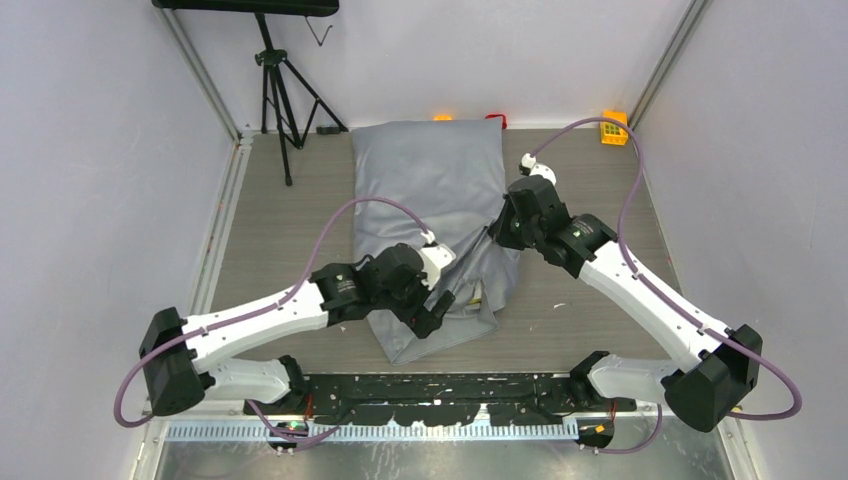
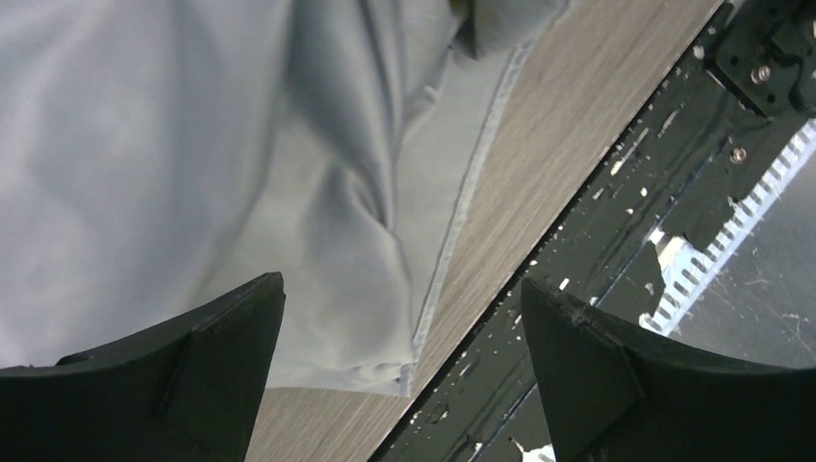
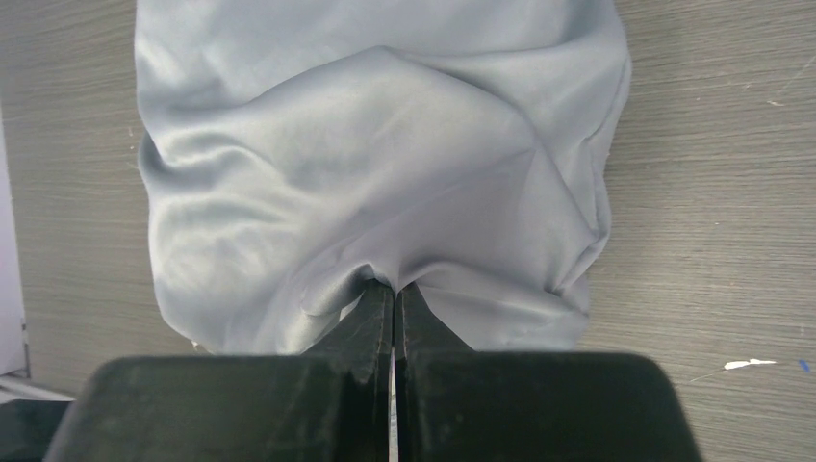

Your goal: Remove the pillowcase from the pillow

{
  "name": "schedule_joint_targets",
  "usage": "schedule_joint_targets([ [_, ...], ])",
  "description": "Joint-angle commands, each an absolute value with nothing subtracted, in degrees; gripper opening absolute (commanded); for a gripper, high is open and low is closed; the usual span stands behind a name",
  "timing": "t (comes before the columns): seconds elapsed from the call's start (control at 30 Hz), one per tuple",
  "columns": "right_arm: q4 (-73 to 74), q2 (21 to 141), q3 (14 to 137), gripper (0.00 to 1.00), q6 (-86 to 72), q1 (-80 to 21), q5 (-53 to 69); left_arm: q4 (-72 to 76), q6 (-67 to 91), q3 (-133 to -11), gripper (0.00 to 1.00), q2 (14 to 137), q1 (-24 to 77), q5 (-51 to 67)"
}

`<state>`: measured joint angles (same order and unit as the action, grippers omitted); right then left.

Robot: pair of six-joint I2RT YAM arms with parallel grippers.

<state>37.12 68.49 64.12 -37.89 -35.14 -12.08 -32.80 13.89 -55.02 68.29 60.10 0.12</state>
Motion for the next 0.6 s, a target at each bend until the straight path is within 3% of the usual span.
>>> schedule_joint_targets([
  [0.0, 32.3, 66.0, 64.0, 0.0, -39.9, -34.8, -8.5, -25.0, 12.7, -53.5, 0.95, 70.7, 63.7, 0.6],
  [0.17, 31.4, 64.7, 61.5, 0.0, -41.0, -34.6, -7.7, -21.4, 13.5, -51.9, 0.92, 74.7, 64.5, -4.5],
  [0.43, 31.4, 60.0, 56.1, 0.0, -41.8, -33.9, -8.9, -22.1, 15.9, -52.1, 0.68, 81.9, 64.3, -20.5],
  [0.5, 31.6, 59.0, 54.8, 0.0, -41.9, -34.0, -9.1, -22.8, 16.1, -53.3, 0.46, 82.6, 64.3, -20.0],
  [0.57, 31.8, 57.8, 53.3, 0.0, -41.9, -33.8, -9.6, -24.8, 16.8, -55.4, 0.15, 83.6, 64.4, -20.9],
])
